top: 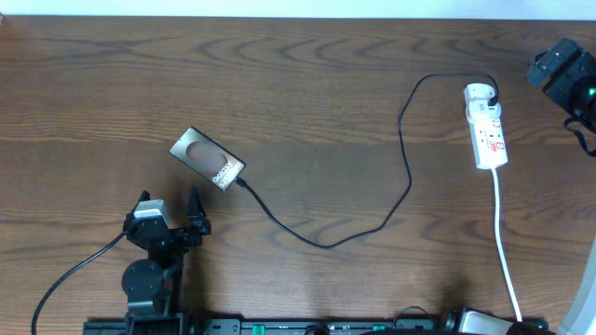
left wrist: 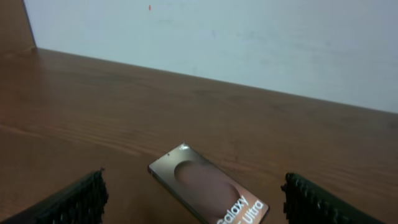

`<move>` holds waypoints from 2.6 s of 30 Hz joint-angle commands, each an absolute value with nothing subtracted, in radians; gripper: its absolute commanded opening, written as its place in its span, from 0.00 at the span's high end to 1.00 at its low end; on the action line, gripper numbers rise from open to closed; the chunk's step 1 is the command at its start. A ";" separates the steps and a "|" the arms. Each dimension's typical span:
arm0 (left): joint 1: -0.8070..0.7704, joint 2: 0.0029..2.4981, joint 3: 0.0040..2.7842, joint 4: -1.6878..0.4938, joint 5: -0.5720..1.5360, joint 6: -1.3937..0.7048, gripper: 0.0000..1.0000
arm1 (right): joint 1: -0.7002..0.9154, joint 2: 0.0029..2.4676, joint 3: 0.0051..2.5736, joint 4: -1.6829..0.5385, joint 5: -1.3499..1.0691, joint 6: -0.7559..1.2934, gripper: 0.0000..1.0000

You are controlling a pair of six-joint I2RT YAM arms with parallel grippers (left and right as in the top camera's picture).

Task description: Plug charger to phone and switch on socket

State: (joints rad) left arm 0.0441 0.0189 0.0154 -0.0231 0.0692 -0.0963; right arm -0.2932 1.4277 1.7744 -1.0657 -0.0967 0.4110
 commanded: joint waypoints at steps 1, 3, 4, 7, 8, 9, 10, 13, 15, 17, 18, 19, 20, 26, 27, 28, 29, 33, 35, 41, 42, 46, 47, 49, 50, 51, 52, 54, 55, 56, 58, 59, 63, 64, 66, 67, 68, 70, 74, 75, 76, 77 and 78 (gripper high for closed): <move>0.047 0.005 0.004 -0.066 0.093 -0.090 0.12 | -0.287 1.419 1.780 -1.068 -0.092 0.422 0.01; 0.047 0.005 0.004 -0.065 0.093 -0.090 0.12 | -0.287 1.419 1.780 -1.068 -0.092 0.422 0.01; 0.047 0.005 0.004 -0.065 0.093 -0.090 0.12 | -0.287 1.419 1.780 -1.068 -0.092 0.422 0.01; 0.047 0.006 0.004 -0.065 0.093 -0.090 0.12 | -0.287 1.419 1.780 -1.068 -0.092 0.422 0.01; 0.047 0.006 0.004 -0.065 0.093 -0.090 0.12 | -0.287 1.419 1.780 -1.068 -0.092 0.422 0.01; 0.047 0.006 0.004 -0.065 0.093 -0.090 0.12 | -0.287 1.419 1.780 -1.068 -0.092 0.422 0.01; 0.047 0.006 0.004 -0.065 0.093 -0.090 0.12 | -0.287 1.419 1.780 -1.068 -0.092 0.422 0.01; 0.047 0.006 0.004 -0.065 0.093 -0.090 0.12 | -0.287 1.419 1.780 -1.068 -0.092 0.422 0.01; 0.047 0.006 0.004 -0.065 0.093 -0.090 0.12 | -0.287 1.419 1.780 -1.068 -0.092 0.422 0.01; 0.047 0.006 0.004 -0.065 0.093 -0.090 0.12 | -0.287 1.419 1.780 -1.068 -0.092 0.422 0.01; 0.047 0.006 0.004 -0.065 0.093 -0.090 0.12 | -0.287 1.419 1.780 -1.068 -0.092 0.422 0.01; 0.047 0.006 0.004 -0.065 0.093 -0.090 0.12 | -0.287 1.419 1.780 -1.068 -0.092 0.422 0.01; 0.047 0.006 0.004 -0.065 0.093 -0.090 0.12 | -0.287 1.419 1.780 -1.068 -0.092 0.422 0.01; 0.047 0.006 0.004 -0.065 0.093 -0.090 0.12 | -0.287 1.419 1.780 -1.068 -0.092 0.422 0.01; 0.047 0.006 0.004 -0.065 0.093 -0.090 0.12 | -0.287 1.419 1.780 -1.068 -0.092 0.422 0.01; 0.047 0.006 0.004 -0.065 0.093 -0.090 0.12 | -0.287 1.419 1.780 -1.068 -0.092 0.422 0.01; 0.047 0.006 0.004 -0.065 0.093 -0.090 0.12 | -0.287 1.419 1.780 -1.068 -0.092 0.422 0.01; 0.047 0.006 0.004 -0.065 0.093 -0.090 0.12 | -0.287 1.419 1.780 -1.068 -0.092 0.422 0.01; 0.047 0.006 0.004 -0.065 0.093 -0.090 0.12 | -0.287 1.419 1.780 -1.079 -0.076 0.402 0.01; 0.047 0.006 0.004 -0.065 0.093 -0.090 0.12 | -0.258 1.417 1.734 -1.178 -0.046 0.396 0.01; 0.047 0.006 0.004 -0.065 0.093 -0.090 0.12 | -0.247 1.410 1.707 -1.163 -0.031 0.396 0.01; 0.047 0.006 0.004 -0.065 0.093 -0.090 0.12 | -0.160 1.343 1.493 -0.957 0.054 0.392 0.01; 0.047 0.006 0.004 -0.065 0.093 -0.090 0.12 | -0.128 1.314 1.402 -0.859 0.081 0.381 0.01; 0.047 0.006 0.004 -0.065 0.093 -0.090 0.12 | -0.080 1.259 1.247 -0.680 0.112 0.355 0.01; 0.047 0.006 0.004 -0.065 0.093 -0.090 0.12 | -0.057 1.225 1.157 -0.573 0.117 0.335 0.01; 0.047 0.006 0.004 -0.065 0.093 -0.090 0.12 | -0.039 1.192 1.068 -0.463 0.117 0.315 0.01; 0.047 0.006 0.004 -0.065 0.093 -0.090 0.12 | -0.023 1.153 0.966 -0.333 0.116 0.287 0.01; 0.047 0.006 0.004 -0.065 0.093 -0.090 0.12 | -0.006 1.085 0.798 -0.122 0.113 0.255 0.01; 0.047 0.006 0.004 -0.065 0.093 -0.090 0.12 | -0.001 1.051 0.718 -0.025 0.113 0.246 0.01; 0.047 0.006 0.004 -0.065 0.093 -0.090 0.12 | 0.002 1.014 0.638 0.066 0.113 0.245 0.01; 0.047 0.006 0.004 -0.065 0.093 -0.090 0.12 | 0.001 0.931 0.487 0.212 0.097 0.231 0.01; 0.047 0.006 0.004 -0.065 0.093 -0.090 0.12 | 0.002 0.886 0.414 0.272 0.076 0.204 0.01; 0.047 0.006 0.004 -0.065 0.093 -0.090 0.12 | 0.002 0.695 0.158 0.461 0.031 0.127 0.01; 0.047 0.006 0.004 -0.065 0.093 -0.090 0.12 | 0.001 0.649 0.107 0.485 0.031 0.121 0.01; 0.047 0.006 0.004 -0.065 0.093 -0.090 0.12 | -0.001 0.548 0.010 0.506 0.036 0.114 0.01; 0.047 0.006 0.004 -0.065 0.093 -0.090 0.12 | -0.002 0.501 0.006 0.434 0.044 0.115 0.01; 0.047 0.006 0.004 -0.065 0.093 -0.090 0.12 | -0.002 0.466 0.006 0.376 0.041 0.117 0.01; 0.047 0.006 0.004 -0.065 0.093 -0.090 0.12 | -0.002 0.384 0.006 0.253 0.042 0.119 0.01; 0.047 0.006 0.004 -0.065 0.093 -0.090 0.12 | -0.003 0.206 0.006 -0.036 0.043 0.118 0.01; 0.047 0.006 0.004 -0.065 0.093 -0.090 0.12 | -0.003 0.163 0.007 -0.081 0.038 0.114 0.01; 0.047 0.006 0.004 -0.065 0.093 -0.090 0.12 | -0.003 0.128 0.005 -0.073 0.025 0.114 0.01; 0.047 0.006 0.004 -0.065 0.093 -0.090 0.12 | -0.003 0.092 0.006 -0.075 0.023 0.115 0.01; 0.047 0.006 0.004 -0.065 0.093 -0.090 0.12 | -0.004 0.053 0.006 -0.074 0.023 0.115 0.01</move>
State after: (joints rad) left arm 0.0441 0.0143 0.0193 -0.0292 0.0734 -0.0963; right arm -0.0051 0.1406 0.0063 -0.0669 0.0368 0.1310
